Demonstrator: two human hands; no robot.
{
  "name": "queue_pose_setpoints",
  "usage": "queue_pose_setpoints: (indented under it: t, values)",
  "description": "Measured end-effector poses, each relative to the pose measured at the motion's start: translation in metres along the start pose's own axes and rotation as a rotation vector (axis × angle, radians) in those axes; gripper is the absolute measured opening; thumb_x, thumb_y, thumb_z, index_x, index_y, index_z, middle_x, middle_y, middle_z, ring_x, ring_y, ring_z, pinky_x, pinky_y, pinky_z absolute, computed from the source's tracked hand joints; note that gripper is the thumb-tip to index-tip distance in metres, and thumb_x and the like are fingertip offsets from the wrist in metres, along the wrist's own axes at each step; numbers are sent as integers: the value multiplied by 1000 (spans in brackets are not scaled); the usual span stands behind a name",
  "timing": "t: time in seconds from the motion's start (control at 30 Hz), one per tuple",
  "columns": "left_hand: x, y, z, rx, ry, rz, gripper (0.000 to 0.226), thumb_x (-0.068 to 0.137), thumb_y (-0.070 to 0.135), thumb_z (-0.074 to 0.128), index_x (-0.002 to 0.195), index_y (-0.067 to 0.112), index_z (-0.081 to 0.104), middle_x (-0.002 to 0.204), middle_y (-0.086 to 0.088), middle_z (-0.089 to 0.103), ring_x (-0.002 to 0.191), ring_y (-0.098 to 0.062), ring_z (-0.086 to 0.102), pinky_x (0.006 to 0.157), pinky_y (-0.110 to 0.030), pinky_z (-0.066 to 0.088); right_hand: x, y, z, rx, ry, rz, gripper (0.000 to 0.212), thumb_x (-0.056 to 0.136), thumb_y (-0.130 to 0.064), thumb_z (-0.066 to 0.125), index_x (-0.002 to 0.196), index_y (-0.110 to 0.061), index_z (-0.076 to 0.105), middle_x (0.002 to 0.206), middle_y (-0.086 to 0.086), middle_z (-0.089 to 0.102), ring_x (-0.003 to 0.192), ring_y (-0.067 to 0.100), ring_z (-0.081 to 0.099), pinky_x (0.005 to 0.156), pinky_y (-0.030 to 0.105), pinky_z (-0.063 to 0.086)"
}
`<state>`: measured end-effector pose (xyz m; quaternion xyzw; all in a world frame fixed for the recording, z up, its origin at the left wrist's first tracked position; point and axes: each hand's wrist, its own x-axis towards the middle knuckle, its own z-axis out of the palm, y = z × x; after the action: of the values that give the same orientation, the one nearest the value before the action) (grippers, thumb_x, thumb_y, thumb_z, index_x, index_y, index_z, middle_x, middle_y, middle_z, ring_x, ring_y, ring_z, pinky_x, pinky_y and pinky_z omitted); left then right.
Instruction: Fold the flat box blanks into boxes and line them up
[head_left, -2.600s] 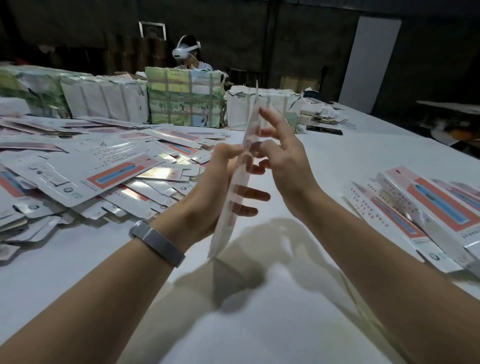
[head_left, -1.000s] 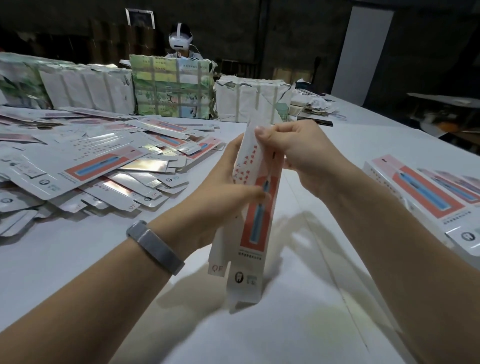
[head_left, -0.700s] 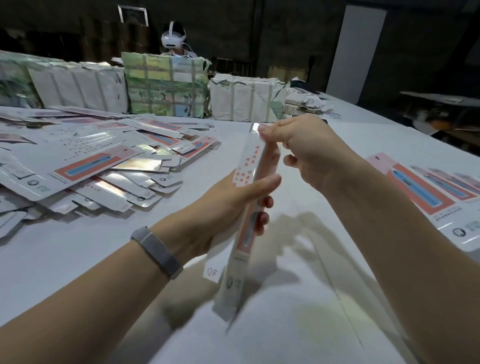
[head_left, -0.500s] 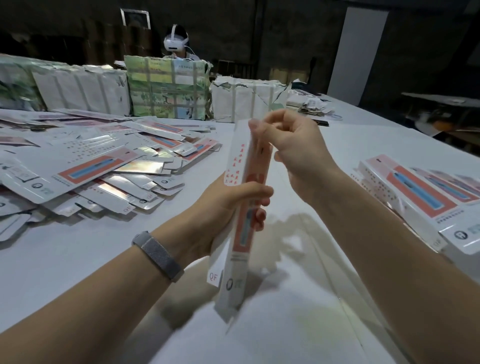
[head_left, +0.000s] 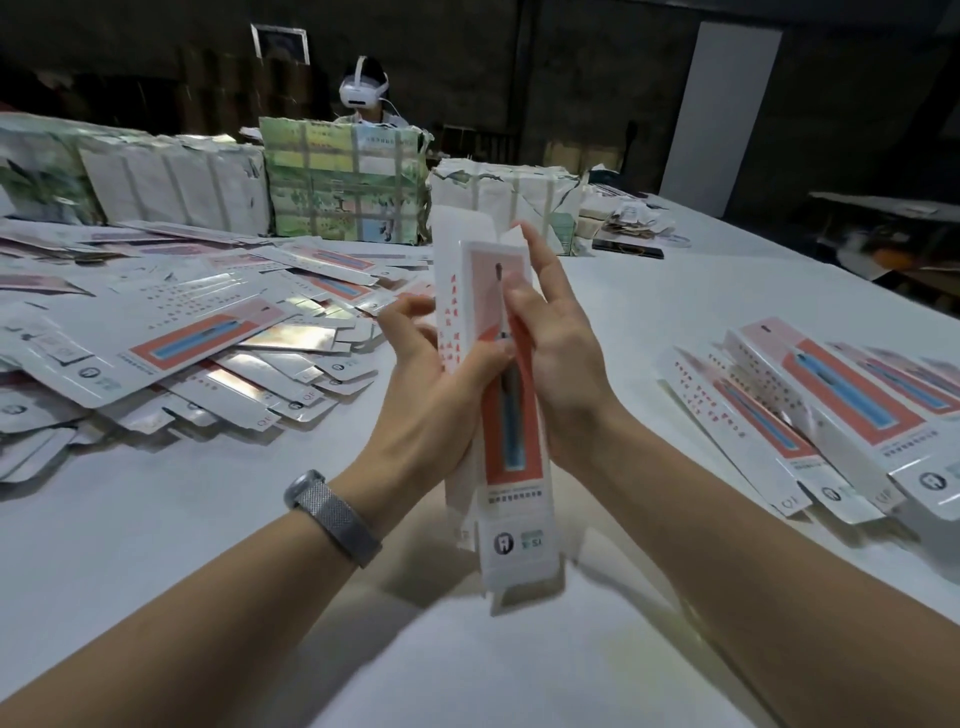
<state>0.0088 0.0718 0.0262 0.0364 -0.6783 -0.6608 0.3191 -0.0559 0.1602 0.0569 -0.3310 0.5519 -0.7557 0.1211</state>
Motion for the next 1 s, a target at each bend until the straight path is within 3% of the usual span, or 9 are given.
queue_pose_setpoints:
  t: [0.2,0.27,0.37,0.47,0.53,0.63,0.77,0.9,1.0]
  values:
    - [11,6,-9,246,52,213,68,87,35,55,147,35,23,98,15,61,82,-11,71,70,-29,61,-3,6,5,23,-1,5,36,106,-23,43,136,-42,45,109,-1,73,99,22,72,87,43,59]
    - [9,4,-8,330,30,256,66,92,34,48,153,27,24,111,12,65,94,-9,69,79,-30,59,-4,8,6,15,12,6,38,106,-23,44,141,-37,44,113,5,71,102,24,70,90,43,58]
    - [7,3,-6,273,-17,227,61,96,28,44,154,23,25,124,-3,65,105,-17,68,91,-44,57,-5,9,4,-28,18,20,39,105,-26,46,141,-38,43,112,8,68,103,24,70,91,42,58]
    - [9,3,-7,71,-33,153,48,92,22,48,138,26,40,109,-11,67,94,-25,68,86,-55,56,-5,12,4,-44,34,37,36,104,-26,49,138,-33,41,108,15,62,93,23,70,87,41,58]
    - [9,3,-7,64,-6,156,39,88,22,49,126,32,45,97,-13,65,82,-21,65,75,-50,54,-5,13,5,-38,39,52,28,104,-26,49,131,-26,44,108,15,64,89,21,68,84,40,57]
    - [8,4,-6,57,-17,149,41,87,21,49,127,26,45,97,-18,62,80,-19,64,72,-46,53,-5,11,4,-45,33,67,18,104,-25,48,121,-20,51,118,23,63,89,23,66,83,41,57]
    - [8,7,-6,27,-83,144,40,86,18,46,126,21,45,86,3,63,75,-10,63,68,-28,53,-3,9,1,-35,50,42,24,90,-28,52,109,-12,52,113,29,60,89,26,62,87,49,53]
    - [5,8,-4,-32,-154,77,32,91,16,44,122,23,48,78,4,63,66,-4,63,61,-16,50,2,4,-8,-9,104,15,19,75,-20,56,92,-14,50,85,14,57,78,26,57,76,44,47]
    - [5,9,-5,-17,-177,8,34,102,7,39,126,31,44,74,3,63,63,-6,63,60,-18,51,5,4,-11,40,154,-3,26,69,-9,58,93,-15,51,92,10,55,82,26,58,76,43,47]
